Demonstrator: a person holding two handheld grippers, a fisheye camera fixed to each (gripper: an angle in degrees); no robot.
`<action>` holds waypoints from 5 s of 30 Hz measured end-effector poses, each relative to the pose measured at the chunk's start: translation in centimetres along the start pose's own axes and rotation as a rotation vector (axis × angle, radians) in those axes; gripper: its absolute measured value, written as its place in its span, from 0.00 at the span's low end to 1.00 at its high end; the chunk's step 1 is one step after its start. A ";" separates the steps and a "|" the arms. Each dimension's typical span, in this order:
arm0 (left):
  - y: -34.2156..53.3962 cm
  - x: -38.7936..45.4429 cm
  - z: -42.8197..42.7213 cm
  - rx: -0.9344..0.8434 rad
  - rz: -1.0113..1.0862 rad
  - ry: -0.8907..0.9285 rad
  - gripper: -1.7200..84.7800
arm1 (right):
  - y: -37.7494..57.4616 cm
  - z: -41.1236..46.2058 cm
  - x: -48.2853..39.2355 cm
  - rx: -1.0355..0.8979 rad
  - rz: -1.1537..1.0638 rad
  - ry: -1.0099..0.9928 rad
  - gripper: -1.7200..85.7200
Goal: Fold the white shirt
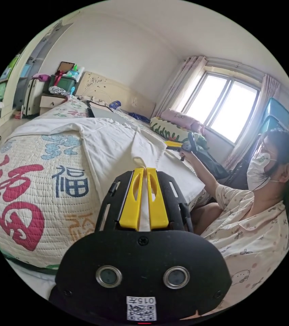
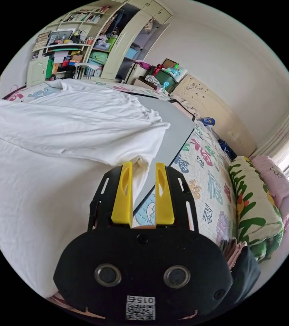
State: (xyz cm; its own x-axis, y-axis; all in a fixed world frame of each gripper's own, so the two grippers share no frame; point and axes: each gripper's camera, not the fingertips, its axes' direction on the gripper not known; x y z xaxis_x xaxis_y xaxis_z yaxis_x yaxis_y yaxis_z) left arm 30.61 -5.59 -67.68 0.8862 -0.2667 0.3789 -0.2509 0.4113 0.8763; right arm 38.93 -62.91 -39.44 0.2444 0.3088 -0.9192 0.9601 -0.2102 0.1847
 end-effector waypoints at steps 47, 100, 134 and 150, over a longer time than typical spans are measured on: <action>8.5 -0.3 -6.8 0.058 -0.215 0.097 0.07 | 10.4 -21.5 -27.3 0.335 -0.617 -0.640 0.14; 11.2 20.8 -7.4 0.073 0.165 -0.074 0.05 | 17.2 1.3 -14.5 0.122 -0.069 -0.066 0.12; -25.1 -11.5 -22.7 0.353 -0.291 -0.081 0.21 | 24.7 -11.1 -41.0 0.213 -0.768 -0.539 0.01; -31.0 -45.9 -22.4 0.441 -0.997 -0.363 0.09 | 21.8 -12.8 -38.6 0.204 -0.724 -0.567 0.03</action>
State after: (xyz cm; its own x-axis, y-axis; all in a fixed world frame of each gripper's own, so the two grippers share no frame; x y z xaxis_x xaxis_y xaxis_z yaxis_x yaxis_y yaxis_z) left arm 6.44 13.40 -118.85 0.6207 -0.5676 -0.5409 0.3209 -0.4455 0.8358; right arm 52.18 -67.57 4.55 -0.5569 -0.0586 -0.8285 0.7968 -0.3192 -0.5130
